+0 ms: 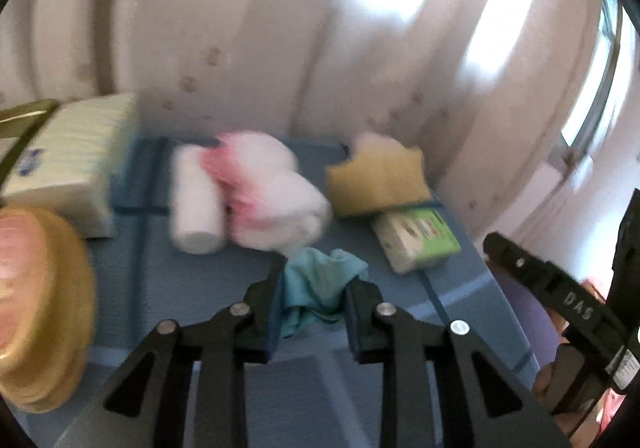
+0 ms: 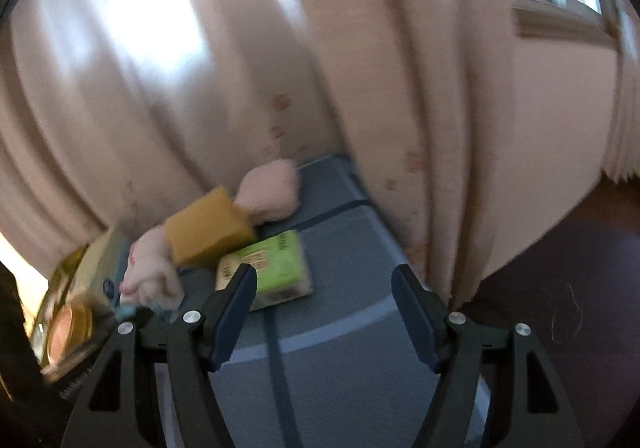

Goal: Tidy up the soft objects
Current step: 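Grasp the teal cloth with the left tool, then grasp the green tissue pack with the right tool while the left tool holds the cloth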

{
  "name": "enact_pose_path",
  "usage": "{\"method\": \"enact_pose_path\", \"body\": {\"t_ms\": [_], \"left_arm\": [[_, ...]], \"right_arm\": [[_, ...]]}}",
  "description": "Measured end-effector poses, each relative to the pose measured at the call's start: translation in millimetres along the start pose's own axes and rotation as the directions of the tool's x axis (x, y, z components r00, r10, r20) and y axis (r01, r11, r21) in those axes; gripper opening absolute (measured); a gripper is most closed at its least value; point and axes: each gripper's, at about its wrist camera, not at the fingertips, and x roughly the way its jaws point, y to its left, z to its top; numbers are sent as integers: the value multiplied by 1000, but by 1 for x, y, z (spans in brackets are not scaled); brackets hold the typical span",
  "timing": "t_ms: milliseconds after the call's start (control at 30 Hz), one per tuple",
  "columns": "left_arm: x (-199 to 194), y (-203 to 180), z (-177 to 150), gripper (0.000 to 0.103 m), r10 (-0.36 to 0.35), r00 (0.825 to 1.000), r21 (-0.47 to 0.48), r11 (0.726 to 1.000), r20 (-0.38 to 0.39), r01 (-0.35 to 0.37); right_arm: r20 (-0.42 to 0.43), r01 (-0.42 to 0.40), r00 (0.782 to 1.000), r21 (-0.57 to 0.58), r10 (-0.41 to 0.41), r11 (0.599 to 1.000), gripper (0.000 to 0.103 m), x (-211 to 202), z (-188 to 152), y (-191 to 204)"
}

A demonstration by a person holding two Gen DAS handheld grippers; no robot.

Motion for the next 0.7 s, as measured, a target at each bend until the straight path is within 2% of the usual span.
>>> {"method": "enact_pose_path", "body": {"t_ms": [33,100,167,233,300,367,467,533,567,700], "left_arm": [[-8,7,-1,24,18,999,-17,1000,32,-18],[-11,14,0,24,43,997,-43,998,68,-40],[-19,20,-1,24,69,992,-61,996,104,-63],[-24,24,-1,24,104,985,-63,993,139,-96],[-27,25,1,24,135,976,-56,990,172,-127],[-30,25,1,24,153,970,-46,988,191,-147],[-30,28,1,24,158,967,-34,987,198,-155],[-27,27,1,24,155,969,-26,988,194,-153],[-26,26,0,24,154,969,-23,988,193,-152],[-27,26,2,24,152,970,-23,988,187,-150]], "right_arm": [[-13,-1,1000,-32,1,999,72,4,3,8],[-41,16,999,-126,-22,992,79,13,9,29],[-58,28,997,-221,-41,975,80,24,11,47],[-104,25,993,-256,-53,966,82,38,12,55],[-179,6,982,-257,-54,966,82,57,12,58],[-211,15,975,-255,-71,967,82,68,10,56],[-211,68,969,-262,-126,963,82,80,7,55],[-199,48,975,-247,-99,968,80,77,7,52],[-198,33,977,-244,-83,969,70,75,6,51],[-181,59,977,-268,-110,962,70,60,-7,48]]}}
